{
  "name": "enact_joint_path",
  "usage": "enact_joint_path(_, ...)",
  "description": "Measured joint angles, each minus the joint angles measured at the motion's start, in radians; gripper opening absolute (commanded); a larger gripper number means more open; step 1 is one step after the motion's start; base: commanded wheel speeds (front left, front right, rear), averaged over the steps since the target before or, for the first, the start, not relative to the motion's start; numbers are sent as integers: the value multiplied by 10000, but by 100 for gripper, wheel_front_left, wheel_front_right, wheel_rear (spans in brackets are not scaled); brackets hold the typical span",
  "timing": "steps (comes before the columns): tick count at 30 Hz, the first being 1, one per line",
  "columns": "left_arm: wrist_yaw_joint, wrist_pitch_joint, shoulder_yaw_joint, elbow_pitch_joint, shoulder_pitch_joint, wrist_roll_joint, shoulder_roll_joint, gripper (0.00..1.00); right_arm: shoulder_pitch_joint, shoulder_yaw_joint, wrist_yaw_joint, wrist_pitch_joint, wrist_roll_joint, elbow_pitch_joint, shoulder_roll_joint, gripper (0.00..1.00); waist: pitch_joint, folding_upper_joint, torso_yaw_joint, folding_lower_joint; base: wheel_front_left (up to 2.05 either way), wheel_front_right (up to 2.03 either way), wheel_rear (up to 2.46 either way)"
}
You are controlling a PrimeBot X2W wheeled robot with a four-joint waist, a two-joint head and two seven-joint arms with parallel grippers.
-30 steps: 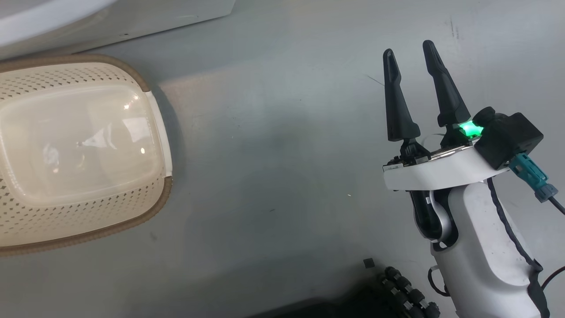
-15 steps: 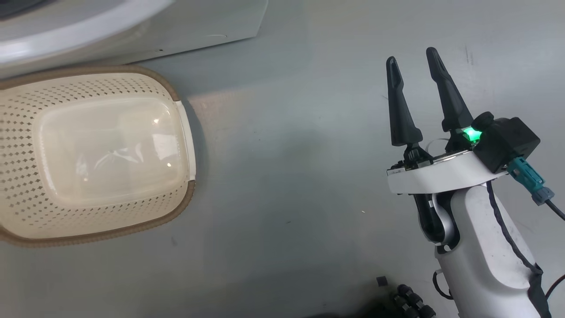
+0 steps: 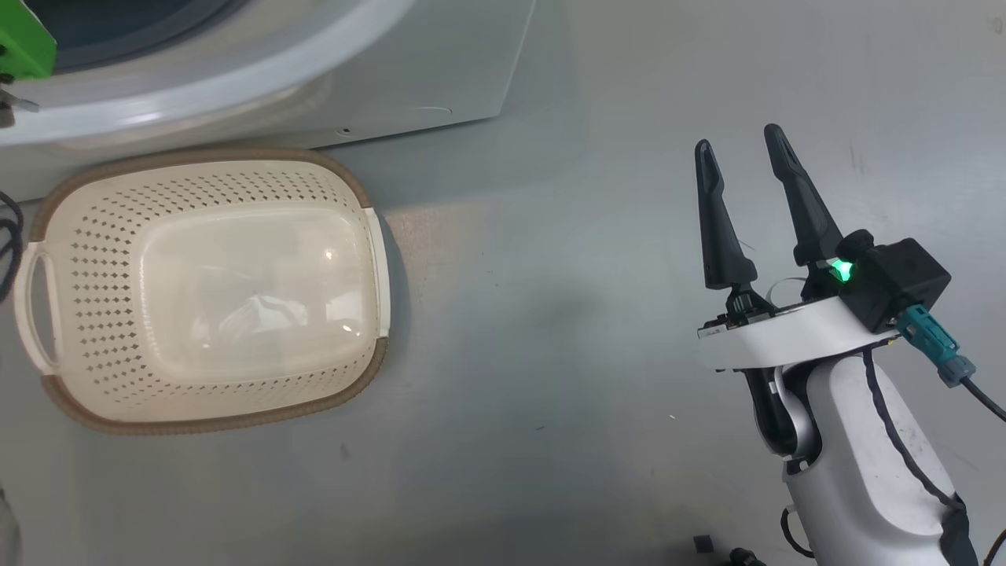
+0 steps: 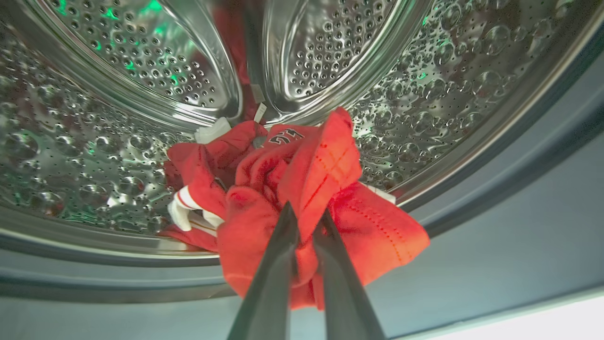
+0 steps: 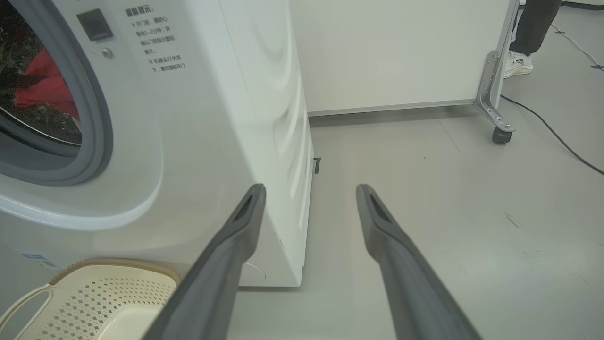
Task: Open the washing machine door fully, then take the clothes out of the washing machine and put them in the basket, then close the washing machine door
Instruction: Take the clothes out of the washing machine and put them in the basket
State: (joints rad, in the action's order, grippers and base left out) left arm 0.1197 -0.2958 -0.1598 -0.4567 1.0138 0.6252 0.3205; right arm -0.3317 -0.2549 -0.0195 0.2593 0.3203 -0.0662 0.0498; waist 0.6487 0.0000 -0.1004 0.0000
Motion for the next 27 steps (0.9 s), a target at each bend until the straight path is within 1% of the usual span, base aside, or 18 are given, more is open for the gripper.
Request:
enact_joint_path(7, 0, 1333, 96, 194, -1044, -12, -460, 0, 355, 63, -102, 0, -167, -84, 0, 100, -526, 0, 290, 0, 0, 0, 0)
enact_joint_path(10, 0, 1958, 167, 318, -1454, -119, -543, 0, 419, 59, -105, 0, -171, -111, 0, 100, -766, 0, 397, 0, 0, 0, 0)
enact_joint_path(11, 0, 1958, 167, 318, -1454, -119, -543, 0, 419, 59, -105, 0, -171, -111, 0, 100, -766, 0, 397, 0, 0, 0, 0)
enact_joint_path(17, -13, 2982, 219, 512, -2280, -349, -759, 0, 696, 8, -180, 0, -232, -209, 2, 100, -1276, 0, 557, 0, 0, 0, 0)
enact_joint_path(19, -71, 3298, 228, 564, -2564, -458, -825, 0, 791, -35, -230, 0, -242, -240, 2, 100, -1454, 0, 598, 0, 0, 0, 0)
enact_joint_path(21, -267, 3785, 242, 698, -2973, -673, -838, 0, 912, -65, -234, 0, -257, -301, 0, 100, -1726, 0, 648, 0, 0, 0, 0)
enact_joint_path(27, -675, 4608, 226, 959, -3771, -1149, -959, 0, 1220, -50, -234, 0, -420, -366, 0, 100, -2278, 0, 729, -1, 0, 0, 0)
